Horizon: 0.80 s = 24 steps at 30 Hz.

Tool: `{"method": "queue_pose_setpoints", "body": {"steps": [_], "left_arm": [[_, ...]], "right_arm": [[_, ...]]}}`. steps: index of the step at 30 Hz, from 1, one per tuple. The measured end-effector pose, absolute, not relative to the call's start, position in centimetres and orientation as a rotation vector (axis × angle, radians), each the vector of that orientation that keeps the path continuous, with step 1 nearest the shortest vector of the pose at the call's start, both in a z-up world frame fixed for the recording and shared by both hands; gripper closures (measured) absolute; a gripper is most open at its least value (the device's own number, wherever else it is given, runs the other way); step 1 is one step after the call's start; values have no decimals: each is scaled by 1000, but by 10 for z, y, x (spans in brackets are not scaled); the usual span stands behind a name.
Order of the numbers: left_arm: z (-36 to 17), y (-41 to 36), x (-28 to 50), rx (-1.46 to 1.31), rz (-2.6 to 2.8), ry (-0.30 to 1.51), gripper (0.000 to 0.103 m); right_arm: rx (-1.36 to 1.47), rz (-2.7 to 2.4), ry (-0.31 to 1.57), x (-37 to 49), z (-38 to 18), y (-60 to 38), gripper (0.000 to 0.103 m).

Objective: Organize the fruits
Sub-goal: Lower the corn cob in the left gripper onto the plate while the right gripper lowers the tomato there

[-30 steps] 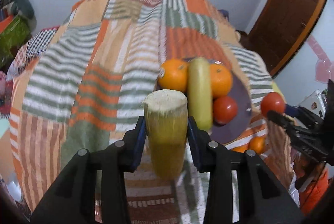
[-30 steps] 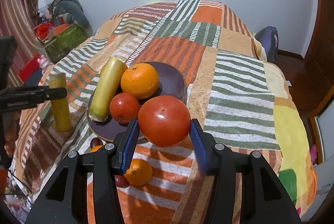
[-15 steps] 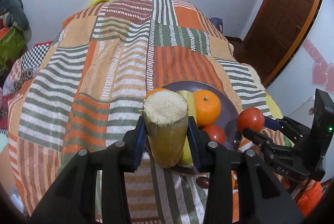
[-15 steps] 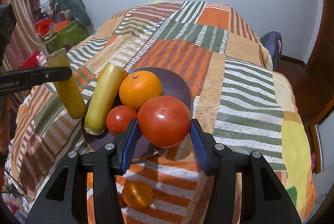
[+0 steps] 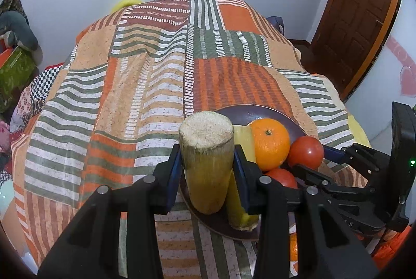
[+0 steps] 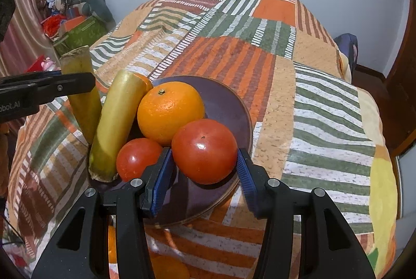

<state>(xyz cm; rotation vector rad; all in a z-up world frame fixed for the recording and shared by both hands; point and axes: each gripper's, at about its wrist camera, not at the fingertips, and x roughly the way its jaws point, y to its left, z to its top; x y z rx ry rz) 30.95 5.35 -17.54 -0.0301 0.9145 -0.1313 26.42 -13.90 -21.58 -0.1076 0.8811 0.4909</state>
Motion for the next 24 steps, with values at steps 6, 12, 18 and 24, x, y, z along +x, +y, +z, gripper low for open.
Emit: {"method": "queue_pose_setpoints", "body": {"steps": [6, 12, 18, 24], "left_arm": [[-178, 49, 312, -18, -132, 923, 64], [-177, 46, 307, -12, -142, 923, 58], [-173, 52, 298, -40, -145, 928, 58], [-163, 53, 279, -37, -125, 912, 43]], "right_arm": [[-119, 494, 887, 264, -215, -139, 56], [-129, 501, 898, 263, -215, -136, 56], [-125, 498, 879, 258, -206, -141, 54], [-126, 476, 854, 249, -193, -151, 54]]}}
